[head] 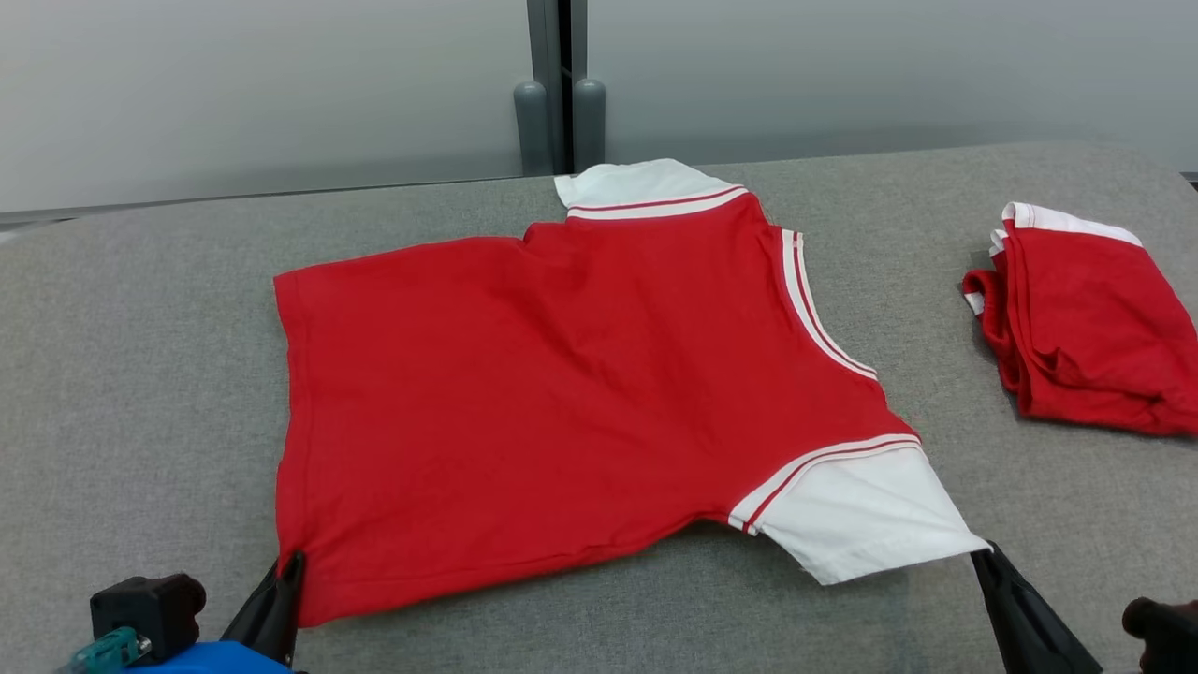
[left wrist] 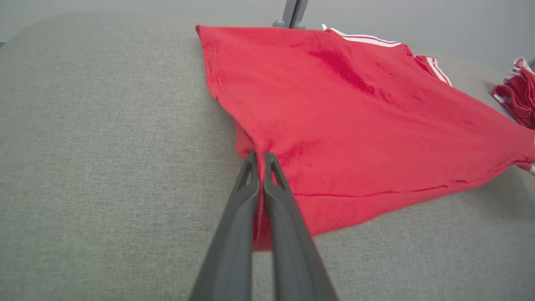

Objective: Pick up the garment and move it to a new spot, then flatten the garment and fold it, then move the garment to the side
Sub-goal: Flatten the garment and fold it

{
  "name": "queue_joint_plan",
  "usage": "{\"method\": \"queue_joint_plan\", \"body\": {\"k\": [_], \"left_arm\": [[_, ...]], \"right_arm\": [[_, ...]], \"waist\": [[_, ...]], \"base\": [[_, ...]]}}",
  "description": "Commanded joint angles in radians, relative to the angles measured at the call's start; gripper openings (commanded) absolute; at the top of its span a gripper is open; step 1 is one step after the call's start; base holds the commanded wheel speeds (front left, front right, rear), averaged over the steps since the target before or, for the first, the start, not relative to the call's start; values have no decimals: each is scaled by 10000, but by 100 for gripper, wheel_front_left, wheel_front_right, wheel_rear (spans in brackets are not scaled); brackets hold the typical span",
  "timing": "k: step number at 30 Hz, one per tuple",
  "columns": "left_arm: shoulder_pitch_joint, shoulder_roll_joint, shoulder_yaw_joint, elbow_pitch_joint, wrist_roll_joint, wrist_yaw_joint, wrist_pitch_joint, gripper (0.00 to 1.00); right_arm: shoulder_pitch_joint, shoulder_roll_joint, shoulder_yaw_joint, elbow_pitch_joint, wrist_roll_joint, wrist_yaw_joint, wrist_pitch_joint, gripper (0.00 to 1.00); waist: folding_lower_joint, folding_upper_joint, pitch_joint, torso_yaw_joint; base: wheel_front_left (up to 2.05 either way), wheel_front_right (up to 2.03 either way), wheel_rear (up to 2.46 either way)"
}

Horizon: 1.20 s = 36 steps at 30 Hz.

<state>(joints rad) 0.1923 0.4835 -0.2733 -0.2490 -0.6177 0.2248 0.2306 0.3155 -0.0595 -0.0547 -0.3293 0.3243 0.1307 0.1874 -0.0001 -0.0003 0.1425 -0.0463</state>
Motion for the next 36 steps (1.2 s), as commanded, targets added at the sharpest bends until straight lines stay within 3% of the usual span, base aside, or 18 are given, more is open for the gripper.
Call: {"method": "queue_joint_plan", "body": {"k": [1,8,16,22,28,30,31,32,33,34,36], "left_arm": [[-39,100,54,-94,-104,81,220,0],[-1100,-43,404,330,-1222,-344,860,0],[-2866,-421,819,1349,-3024,-1556,1362,0],[-3723,-510,939,2138,-3799,-1824,1893,0],[-4527,-784,1009,2858,-4609,-2053,2441,0],[-4779,-868,1060,3184,-4722,-2117,2404,48],[-4886,-952,1086,3338,-4755,-2167,2316,100],[-4985,-1043,1115,3482,-4807,-2237,2223,100],[-5070,-1110,1140,3587,-4800,-2321,2083,100],[-5133,-1157,1150,3700,-4746,-2422,1920,100],[-5215,-1255,1216,3833,-4478,-2600,1330,100]], "right_arm": [[-209,29,-10,-58,-80,1,136,0],[-2352,-715,269,880,37,1,557,0],[-6167,-2092,1239,3218,512,1,505,0],[-8497,-2671,2140,5227,988,1,106,0],[-10053,-2755,2969,7085,1399,1,-478,0],[-10426,-2723,3088,7663,1511,1,-845,0],[-10552,-2680,3163,7956,1570,1,-1055,0],[-10668,-2621,3267,8219,1607,1,-1251,14],[-10762,-2583,3347,8475,1635,1,-1467,80],[-10849,-2553,3463,8688,1663,1,-1689,100],[-10989,-2532,3679,8994,1634,1,-2247,100]], "waist": [[1,3,92,46],[1,3,933,187],[1,3,1995,478],[1,3,2388,688],[1,3,2612,835],[1,3,2666,868],[1,3,2681,873],[1,3,2698,872],[1,3,2707,867],[1,3,2708,863],[1,3,2691,850]], "base": [[0,0,0],[0,0,0],[0,0,0],[0,0,0],[0,0,0],[0,0,0],[0,0,0],[0,0,0],[0,0,0],[0,0,0],[0,0,0]]}}
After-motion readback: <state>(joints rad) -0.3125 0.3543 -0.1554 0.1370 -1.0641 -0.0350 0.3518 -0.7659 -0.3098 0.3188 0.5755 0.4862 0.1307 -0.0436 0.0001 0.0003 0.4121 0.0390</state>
